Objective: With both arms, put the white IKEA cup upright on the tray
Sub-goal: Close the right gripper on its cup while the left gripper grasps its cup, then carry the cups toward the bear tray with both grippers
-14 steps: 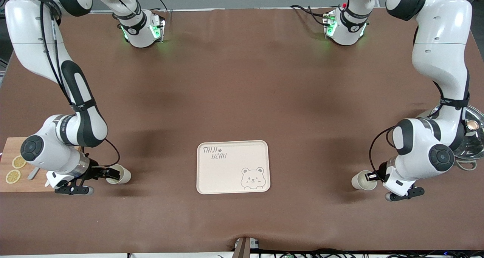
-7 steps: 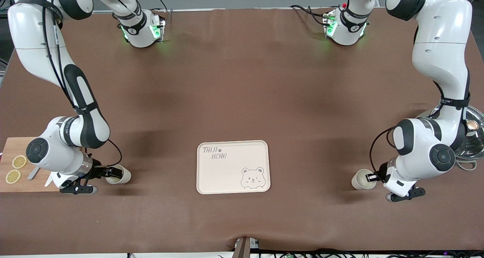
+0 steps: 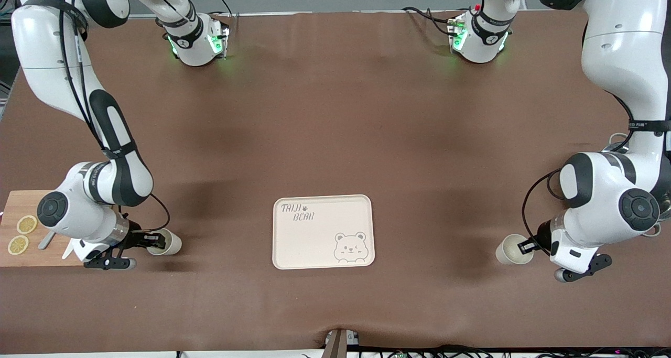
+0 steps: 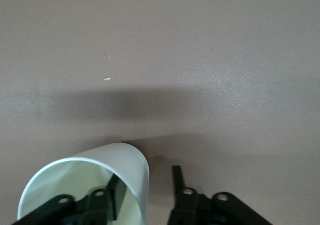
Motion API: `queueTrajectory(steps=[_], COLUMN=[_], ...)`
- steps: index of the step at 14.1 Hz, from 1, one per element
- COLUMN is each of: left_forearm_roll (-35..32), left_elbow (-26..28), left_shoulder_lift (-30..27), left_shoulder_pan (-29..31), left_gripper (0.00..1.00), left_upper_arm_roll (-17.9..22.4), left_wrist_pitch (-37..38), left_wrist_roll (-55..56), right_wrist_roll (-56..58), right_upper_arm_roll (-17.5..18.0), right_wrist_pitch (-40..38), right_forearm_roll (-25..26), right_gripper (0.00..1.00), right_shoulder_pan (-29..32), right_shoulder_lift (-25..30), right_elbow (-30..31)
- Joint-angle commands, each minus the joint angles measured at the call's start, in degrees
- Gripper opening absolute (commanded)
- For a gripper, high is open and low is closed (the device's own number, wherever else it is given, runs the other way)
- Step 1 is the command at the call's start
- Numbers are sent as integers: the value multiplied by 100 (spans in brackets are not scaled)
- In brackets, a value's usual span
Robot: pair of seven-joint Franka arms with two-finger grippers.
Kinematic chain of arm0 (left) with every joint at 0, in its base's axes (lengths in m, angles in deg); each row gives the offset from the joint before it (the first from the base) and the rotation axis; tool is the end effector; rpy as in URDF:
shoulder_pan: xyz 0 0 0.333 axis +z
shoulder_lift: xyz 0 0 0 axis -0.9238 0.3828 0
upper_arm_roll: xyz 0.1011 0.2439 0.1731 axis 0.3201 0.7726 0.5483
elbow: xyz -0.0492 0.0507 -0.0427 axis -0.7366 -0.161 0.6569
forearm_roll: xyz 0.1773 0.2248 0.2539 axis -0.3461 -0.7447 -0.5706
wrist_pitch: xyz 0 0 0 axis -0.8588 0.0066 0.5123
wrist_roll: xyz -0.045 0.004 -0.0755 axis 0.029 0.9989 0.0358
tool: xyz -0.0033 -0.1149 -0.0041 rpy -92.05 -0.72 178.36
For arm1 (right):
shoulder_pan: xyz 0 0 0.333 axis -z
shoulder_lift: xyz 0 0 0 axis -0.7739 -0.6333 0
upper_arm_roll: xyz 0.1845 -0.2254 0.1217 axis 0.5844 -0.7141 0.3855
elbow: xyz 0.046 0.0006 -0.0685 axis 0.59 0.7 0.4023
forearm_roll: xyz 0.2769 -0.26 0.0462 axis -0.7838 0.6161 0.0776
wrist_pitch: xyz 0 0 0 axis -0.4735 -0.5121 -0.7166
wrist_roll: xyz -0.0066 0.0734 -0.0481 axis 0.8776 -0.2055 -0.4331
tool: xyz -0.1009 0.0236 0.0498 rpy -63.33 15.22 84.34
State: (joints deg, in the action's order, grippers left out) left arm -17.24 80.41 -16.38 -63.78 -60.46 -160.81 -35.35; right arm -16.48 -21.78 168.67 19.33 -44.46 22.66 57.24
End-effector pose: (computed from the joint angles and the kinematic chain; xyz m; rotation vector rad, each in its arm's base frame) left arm 0.7293 -0.0371 0.3103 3.0214 0.5445 0.0757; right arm 0.7116 -0.0346 0.2069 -3.0585 0.0406 -0.1423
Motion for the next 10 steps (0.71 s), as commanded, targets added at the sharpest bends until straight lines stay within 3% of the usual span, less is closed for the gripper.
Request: queueTrajectory(steps=[1, 2, 10], left_forearm_roll=[96, 105, 96], left_elbow=[-1, -18, -212], left_shoulder_lift=[-178, -187, -143], left_shoulder_pan=[-336, -380, -1372], left_gripper=[0, 0, 0], left_upper_arm_roll=[34, 8, -63], left_wrist_pitch=[211, 247, 256], left_wrist_roll=[437, 621, 2037], right_wrist_roll=[-14, -32, -32], right_upper_arm_roll=[15, 15, 15], right_wrist_pitch=[-72, -72, -80], right_forearm_roll=[-78, -86, -78], right_gripper=[6, 0, 0], right_shoulder_pan=[-53, -53, -71], right_shoulder_lift=[-69, -69, -60], right_elbow=[-140, -140, -157])
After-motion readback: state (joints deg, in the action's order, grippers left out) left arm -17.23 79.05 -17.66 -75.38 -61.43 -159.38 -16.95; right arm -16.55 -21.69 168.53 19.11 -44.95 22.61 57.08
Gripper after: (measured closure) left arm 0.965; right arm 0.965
